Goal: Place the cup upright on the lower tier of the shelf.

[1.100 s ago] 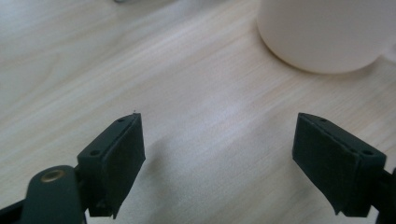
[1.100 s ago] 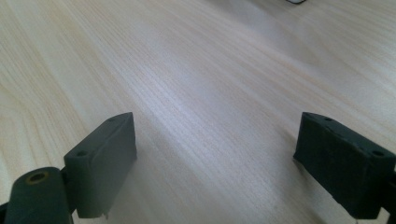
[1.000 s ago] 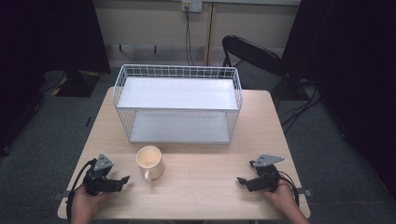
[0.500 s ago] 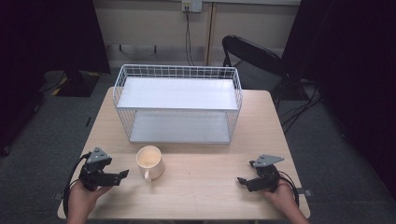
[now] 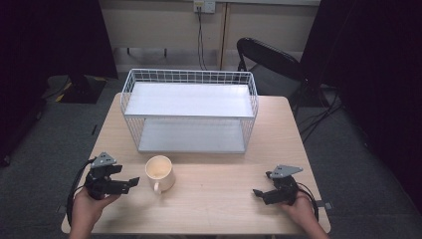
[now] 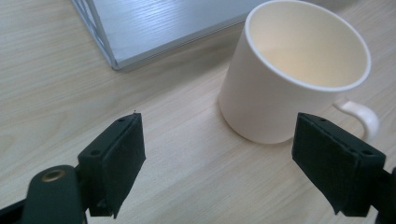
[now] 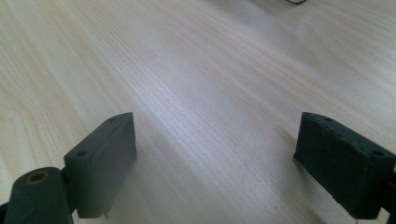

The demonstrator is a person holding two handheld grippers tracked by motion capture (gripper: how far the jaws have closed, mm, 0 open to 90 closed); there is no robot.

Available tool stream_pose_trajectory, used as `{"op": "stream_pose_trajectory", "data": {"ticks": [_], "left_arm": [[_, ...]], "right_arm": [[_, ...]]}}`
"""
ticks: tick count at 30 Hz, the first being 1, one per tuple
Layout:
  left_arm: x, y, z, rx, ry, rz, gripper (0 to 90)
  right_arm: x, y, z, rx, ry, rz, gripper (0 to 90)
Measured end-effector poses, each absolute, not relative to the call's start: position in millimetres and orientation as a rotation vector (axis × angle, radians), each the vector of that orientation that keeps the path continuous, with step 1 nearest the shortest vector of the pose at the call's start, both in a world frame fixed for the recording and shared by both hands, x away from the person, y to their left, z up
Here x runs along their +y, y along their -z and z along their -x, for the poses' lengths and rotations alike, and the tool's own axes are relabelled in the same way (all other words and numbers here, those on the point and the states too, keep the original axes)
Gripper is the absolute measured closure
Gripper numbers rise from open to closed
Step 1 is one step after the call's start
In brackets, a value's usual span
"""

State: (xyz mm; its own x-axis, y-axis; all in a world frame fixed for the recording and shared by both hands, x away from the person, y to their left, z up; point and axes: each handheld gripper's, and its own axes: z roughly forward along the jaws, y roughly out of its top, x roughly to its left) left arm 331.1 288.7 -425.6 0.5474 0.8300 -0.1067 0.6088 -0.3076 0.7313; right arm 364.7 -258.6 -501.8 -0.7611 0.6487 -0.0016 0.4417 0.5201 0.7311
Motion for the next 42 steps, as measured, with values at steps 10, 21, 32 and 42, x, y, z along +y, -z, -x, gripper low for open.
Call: {"op": "stream_pose_trajectory", "data": {"ticks": [10,21,32,42], "left_arm": [[276.6,408.0,-338.1,1.114,-0.369,-2.016,19.9],[264.4,407.0,-347.6,1.111,-0.368,-2.036,20.3],[252.6,416.3,-358.6,1.149,-0.379,-2.026,25.6],[243.0,422.3,-364.3,1.159,-0.412,-2.052,39.6]], "right_arm": [[-258.6,501.8,-364.7,2.489,-1.081,-0.916,11.7],[-258.6,501.8,-364.6,2.489,-1.080,-0.916,11.7],[-258.6,501.9,-364.7,2.489,-1.081,-0.915,11.8],[-258.6,501.8,-364.7,2.489,-1.081,-0.916,11.7]]}}
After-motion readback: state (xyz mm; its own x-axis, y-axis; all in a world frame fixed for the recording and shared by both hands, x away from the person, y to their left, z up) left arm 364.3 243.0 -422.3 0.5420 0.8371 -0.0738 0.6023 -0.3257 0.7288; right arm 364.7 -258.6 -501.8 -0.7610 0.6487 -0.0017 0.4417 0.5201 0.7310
